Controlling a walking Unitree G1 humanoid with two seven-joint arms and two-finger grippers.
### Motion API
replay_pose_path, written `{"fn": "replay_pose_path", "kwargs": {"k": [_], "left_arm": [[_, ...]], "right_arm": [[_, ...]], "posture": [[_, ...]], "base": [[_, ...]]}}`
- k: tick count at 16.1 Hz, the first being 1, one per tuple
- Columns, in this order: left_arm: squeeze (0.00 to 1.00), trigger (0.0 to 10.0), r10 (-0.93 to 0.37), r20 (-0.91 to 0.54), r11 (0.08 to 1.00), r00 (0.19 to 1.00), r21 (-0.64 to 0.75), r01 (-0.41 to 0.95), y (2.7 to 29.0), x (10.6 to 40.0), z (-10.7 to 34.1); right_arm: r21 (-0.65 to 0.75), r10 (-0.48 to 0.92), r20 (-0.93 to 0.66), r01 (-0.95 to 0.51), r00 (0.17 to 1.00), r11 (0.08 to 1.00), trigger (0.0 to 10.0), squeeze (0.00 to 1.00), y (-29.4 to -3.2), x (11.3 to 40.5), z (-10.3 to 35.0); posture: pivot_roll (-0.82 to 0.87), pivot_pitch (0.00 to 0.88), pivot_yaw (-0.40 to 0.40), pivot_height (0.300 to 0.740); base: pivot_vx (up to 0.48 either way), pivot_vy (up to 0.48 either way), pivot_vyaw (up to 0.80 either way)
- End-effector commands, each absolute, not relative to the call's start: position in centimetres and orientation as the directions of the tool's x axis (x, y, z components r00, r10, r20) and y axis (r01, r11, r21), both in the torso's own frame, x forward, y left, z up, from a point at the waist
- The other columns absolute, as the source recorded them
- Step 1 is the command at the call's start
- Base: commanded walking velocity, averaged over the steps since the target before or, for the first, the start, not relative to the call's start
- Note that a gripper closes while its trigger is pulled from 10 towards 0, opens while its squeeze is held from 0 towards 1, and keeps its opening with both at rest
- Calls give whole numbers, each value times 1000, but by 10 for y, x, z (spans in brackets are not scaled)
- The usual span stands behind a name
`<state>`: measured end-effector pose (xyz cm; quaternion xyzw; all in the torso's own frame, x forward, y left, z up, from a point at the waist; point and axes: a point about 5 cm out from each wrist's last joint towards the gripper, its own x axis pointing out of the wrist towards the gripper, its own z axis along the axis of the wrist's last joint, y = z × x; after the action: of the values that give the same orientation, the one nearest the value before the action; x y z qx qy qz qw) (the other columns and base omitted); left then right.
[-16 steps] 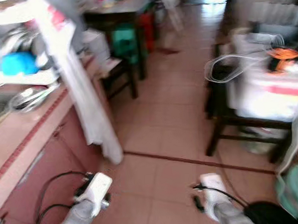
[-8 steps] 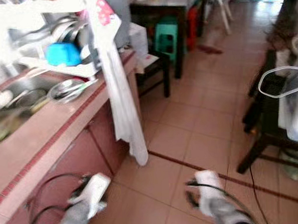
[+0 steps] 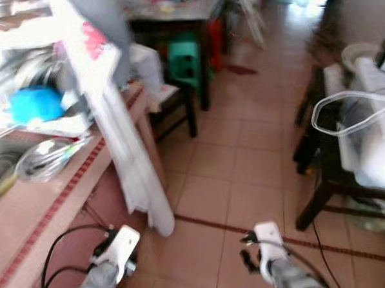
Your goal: Kitchen organization
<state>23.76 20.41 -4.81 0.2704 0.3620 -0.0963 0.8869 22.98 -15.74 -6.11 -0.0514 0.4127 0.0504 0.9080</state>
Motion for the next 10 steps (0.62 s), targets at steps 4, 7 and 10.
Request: {"fn": "replay_pose_path", "kwargs": {"k": [4, 7, 10], "left_arm": [[0, 10000, 19, -692, 833, 722, 410, 371, 202, 239, -47], [0, 10000, 31, -694, 828, 720, 421, 370, 204, 238, -48], [0, 10000, 37, -699, 826, 715, 424, 372, 205, 236, -49]], "right_arm": [[-64, 31, -749, -119, 662, 991, 10000, 0, -166, 232, -59], [-61, 35, -751, -122, 660, 991, 10000, 0, -165, 232, -59], [-64, 34, -755, -125, 655, 990, 10000, 0, -166, 231, -60]], "posture": [[-30, 38, 82, 740], [-27, 36, 79, 740], [-27, 34, 78, 740]], "base": [[363, 0, 0], [0, 0, 0], [0, 0, 0]]}}
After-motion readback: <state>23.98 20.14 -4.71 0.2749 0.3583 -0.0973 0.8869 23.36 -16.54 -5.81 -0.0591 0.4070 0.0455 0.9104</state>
